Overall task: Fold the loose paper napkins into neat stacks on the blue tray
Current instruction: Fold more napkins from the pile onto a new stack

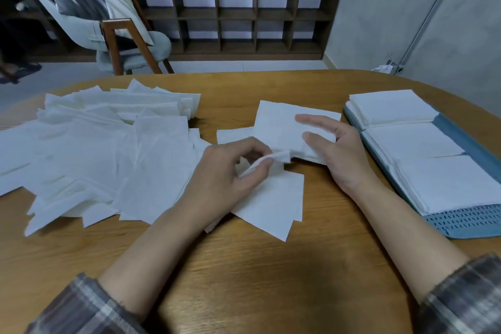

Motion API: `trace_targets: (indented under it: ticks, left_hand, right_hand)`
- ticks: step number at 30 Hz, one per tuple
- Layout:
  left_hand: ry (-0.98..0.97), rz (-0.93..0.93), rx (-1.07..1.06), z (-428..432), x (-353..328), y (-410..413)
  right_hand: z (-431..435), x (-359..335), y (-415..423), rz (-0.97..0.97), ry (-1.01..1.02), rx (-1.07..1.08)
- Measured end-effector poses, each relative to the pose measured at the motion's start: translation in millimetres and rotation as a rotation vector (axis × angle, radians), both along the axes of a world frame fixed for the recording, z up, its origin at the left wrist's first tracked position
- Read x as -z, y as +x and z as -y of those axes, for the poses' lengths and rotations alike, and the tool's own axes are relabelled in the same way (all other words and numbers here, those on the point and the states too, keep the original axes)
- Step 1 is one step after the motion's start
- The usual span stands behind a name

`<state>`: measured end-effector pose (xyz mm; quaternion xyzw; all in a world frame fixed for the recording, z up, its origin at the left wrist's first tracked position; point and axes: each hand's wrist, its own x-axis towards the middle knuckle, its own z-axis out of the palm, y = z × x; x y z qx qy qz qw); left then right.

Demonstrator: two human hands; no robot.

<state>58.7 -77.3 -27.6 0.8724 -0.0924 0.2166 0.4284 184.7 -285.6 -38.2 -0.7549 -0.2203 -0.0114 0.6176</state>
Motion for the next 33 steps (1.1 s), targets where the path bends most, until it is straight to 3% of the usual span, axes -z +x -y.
trace_targets:
  ticks: [10, 17, 20, 25, 30, 33]
  left_hand:
    - [-0.271, 0.121, -0.130, -9, -13, 2]
    - [-0.312, -0.075, -0.042, -4, -8, 3]
    - [-0.322, -0.221, 0.045, -5, -11, 2]
    - [-0.109, -0.357, 0.041, -8, -10, 2]
    - [-0.518, -0.280, -0.051, -13, -17, 2]
    - [-0.550, -0.227, -0.153, -17, -19, 2]
  right_hand:
    - [-3, -8, -10, 0.048, 0.018, -0.067]
    - [-6, -16, -26, -0.004, 0.012, -0.272]
    - [-8, -14, -25, -0.013, 0.024, -0.214]
    - [1, -13, -13, -0.138, 0.196, -0.061]
    - [2, -12, -11, -0.299, 0.322, -0.102]
    - [-1, -11, -13, -0.355, 0.287, -0.192]
